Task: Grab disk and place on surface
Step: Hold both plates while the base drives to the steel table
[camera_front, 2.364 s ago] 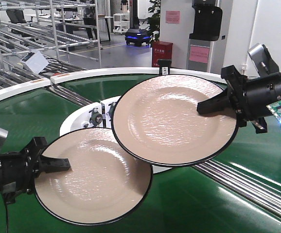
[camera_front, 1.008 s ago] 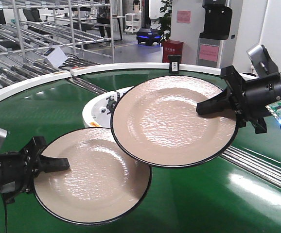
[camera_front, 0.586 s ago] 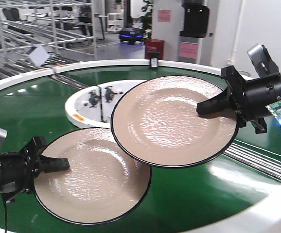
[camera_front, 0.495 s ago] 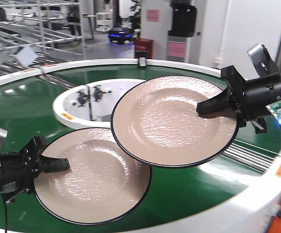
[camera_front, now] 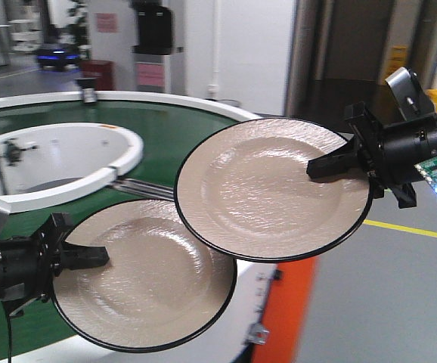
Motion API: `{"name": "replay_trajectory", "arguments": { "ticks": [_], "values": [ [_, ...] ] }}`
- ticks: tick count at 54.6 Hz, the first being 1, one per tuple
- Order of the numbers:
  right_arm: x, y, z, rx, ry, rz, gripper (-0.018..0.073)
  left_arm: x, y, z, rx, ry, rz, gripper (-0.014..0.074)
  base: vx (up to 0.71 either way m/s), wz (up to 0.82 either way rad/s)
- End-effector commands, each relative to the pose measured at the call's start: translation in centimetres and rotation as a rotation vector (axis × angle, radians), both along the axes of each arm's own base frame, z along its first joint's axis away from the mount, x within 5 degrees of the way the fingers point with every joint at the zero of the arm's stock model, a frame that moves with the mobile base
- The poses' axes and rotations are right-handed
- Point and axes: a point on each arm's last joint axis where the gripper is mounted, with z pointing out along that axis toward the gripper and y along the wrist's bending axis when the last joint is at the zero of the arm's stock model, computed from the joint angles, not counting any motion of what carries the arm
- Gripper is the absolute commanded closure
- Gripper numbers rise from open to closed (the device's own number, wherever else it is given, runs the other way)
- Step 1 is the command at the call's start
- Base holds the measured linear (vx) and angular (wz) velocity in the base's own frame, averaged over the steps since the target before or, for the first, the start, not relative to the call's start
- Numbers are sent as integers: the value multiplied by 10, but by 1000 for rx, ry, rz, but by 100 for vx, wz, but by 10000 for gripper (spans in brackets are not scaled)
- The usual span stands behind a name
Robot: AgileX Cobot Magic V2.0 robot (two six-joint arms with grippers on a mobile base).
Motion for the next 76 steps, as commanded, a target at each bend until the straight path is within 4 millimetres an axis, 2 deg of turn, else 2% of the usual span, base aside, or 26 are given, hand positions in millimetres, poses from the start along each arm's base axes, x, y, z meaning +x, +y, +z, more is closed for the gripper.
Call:
{"name": "replay_trajectory", "arguments": {
  "ticks": [1,29,76],
  "values": [
    [-15,2,40,124,-112,-29,567,-5,-4,32,-133,-69,3,598,-10,-66],
    [-15,2,40,124,-112,-29,567,-5,-4,32,-133,-69,3,598,0,-60],
    [-15,2,40,124,-112,-29,567,-5,-4,32,-133,-69,3,598,18,-43]
  ]
}}
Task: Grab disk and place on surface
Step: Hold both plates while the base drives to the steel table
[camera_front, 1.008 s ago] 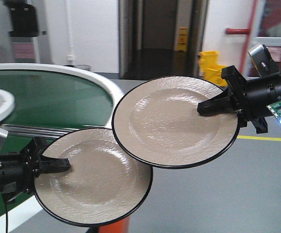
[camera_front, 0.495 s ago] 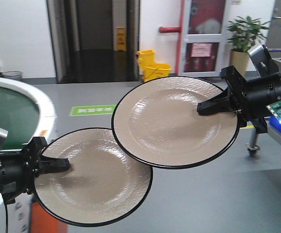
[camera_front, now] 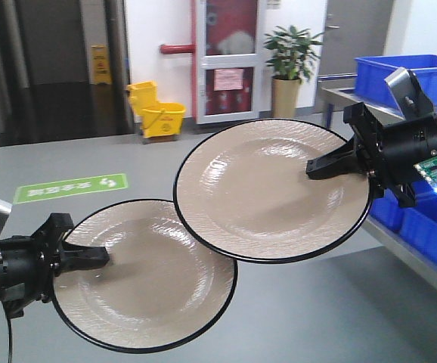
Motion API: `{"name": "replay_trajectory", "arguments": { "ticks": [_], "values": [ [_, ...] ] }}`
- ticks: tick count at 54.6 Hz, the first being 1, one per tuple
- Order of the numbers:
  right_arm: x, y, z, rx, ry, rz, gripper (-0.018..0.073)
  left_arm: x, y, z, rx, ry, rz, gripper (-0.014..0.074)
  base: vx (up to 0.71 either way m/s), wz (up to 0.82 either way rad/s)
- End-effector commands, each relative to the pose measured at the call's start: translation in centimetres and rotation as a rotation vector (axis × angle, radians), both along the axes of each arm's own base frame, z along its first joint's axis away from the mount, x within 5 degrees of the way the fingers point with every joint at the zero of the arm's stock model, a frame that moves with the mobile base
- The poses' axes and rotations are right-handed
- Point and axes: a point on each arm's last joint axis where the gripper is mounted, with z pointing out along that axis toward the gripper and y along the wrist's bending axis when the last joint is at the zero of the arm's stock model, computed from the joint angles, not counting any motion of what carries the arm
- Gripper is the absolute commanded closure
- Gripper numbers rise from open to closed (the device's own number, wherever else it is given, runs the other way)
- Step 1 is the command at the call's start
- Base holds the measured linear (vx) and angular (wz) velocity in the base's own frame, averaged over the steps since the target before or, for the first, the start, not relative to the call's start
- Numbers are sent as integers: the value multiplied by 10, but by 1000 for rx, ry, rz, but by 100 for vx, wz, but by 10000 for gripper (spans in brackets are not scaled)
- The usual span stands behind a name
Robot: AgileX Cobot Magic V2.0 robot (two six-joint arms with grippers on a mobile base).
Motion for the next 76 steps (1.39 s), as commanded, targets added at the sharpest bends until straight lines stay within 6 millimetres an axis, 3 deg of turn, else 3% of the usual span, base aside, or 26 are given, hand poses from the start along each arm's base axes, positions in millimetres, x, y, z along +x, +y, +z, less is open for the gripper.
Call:
{"name": "replay_trajectory", "arguments": {
  "ticks": [1,36,76],
  "values": [
    [-15,2,40,124,-112,-29,567,-5,-4,32,-132,-69,4,598,24,-42],
    [-15,2,40,124,-112,-29,567,-5,-4,32,-132,-69,4,598,30,-28],
    [-15,2,40,124,-112,-30,567,-5,-4,32,-132,-69,4,598,40,12]
  ]
}}
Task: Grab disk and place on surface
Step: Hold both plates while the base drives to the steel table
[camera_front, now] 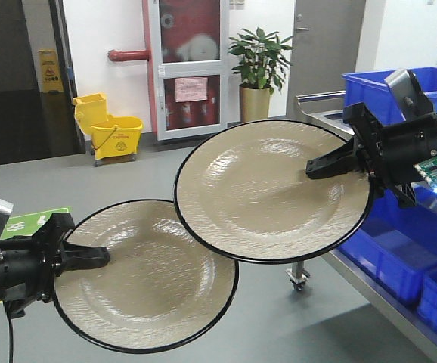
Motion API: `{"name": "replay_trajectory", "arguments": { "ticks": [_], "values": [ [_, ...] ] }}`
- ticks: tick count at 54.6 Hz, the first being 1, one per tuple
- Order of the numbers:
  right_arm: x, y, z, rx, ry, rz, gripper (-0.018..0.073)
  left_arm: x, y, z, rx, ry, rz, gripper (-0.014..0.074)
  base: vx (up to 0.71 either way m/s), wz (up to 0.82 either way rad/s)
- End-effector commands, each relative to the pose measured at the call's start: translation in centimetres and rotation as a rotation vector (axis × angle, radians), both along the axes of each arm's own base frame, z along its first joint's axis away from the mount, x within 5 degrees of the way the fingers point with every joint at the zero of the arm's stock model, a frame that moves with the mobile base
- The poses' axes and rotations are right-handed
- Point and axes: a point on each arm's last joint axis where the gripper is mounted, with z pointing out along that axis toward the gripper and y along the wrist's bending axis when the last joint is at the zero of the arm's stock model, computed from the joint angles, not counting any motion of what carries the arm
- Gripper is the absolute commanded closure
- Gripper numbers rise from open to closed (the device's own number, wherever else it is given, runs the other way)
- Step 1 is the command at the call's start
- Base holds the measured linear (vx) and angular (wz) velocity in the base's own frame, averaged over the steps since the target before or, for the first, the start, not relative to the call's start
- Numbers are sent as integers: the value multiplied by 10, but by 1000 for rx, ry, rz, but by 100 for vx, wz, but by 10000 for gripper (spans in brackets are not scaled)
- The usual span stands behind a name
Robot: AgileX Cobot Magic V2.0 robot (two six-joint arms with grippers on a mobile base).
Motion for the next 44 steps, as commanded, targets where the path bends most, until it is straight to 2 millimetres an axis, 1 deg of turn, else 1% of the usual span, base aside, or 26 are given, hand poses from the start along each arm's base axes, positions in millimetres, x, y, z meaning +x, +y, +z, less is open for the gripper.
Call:
{"name": "replay_trajectory", "arguments": {
  "ticks": [1,13,23,34,44],
  "values": [
    [-15,3,40,124,-113,-29,567,-5,-4,32,-130,-69,4,598,42,14],
    [-15,3,40,124,-113,-29,567,-5,-4,32,-130,-69,4,598,42,6],
    [-15,3,40,124,-113,-29,567,-5,-4,32,-130,-69,4,598,43,-17],
    [-15,2,40,124,-113,-30,567,-5,-4,32,-130,-69,4,598,44,-42],
    [-15,2,40,124,-113,-30,567,-5,-4,32,-130,-69,4,598,44,-66]
  ]
}}
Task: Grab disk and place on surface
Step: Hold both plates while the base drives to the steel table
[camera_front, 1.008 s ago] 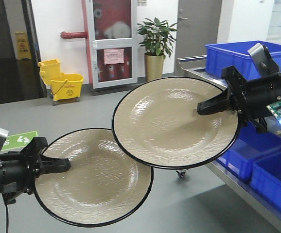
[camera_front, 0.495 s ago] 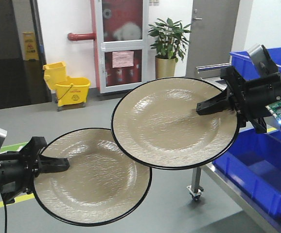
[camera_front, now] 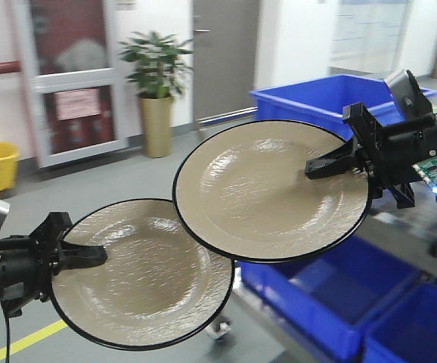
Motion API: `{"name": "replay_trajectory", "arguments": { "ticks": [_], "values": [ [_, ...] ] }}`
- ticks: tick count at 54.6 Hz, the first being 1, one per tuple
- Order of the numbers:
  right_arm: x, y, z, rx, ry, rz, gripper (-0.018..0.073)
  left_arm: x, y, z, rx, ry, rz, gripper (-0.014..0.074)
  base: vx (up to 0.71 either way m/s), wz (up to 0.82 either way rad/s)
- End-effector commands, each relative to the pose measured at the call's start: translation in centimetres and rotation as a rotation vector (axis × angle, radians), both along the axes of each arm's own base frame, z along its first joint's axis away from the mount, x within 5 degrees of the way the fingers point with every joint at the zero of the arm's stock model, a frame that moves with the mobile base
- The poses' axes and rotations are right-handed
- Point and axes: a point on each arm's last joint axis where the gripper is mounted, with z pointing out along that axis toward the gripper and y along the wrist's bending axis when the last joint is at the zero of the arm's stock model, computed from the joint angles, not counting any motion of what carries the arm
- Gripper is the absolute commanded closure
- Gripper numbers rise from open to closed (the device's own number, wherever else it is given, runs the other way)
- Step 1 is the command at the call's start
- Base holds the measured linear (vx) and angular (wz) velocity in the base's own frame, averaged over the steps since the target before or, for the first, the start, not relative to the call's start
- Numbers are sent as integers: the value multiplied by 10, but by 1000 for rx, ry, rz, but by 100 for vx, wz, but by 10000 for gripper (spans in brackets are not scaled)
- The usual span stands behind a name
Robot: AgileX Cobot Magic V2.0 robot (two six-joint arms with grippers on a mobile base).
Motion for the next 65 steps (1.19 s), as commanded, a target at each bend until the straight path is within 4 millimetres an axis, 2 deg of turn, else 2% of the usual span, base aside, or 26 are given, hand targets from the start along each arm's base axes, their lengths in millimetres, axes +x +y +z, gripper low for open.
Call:
{"name": "replay_trajectory", "arguments": {
  "ticks": [1,33,65],
  "values": [
    [-15,2,40,122,-112,-29,567,-6,-4,32,-133,-69,-5,598,42,-77],
    [-15,2,40,122,-112,-28,567,-5,-4,32,-130,-69,1,598,38,-78],
    [-15,2,40,122,-112,-28,567,-5,-4,32,-129,-69,3,598,27,-52]
  ]
}}
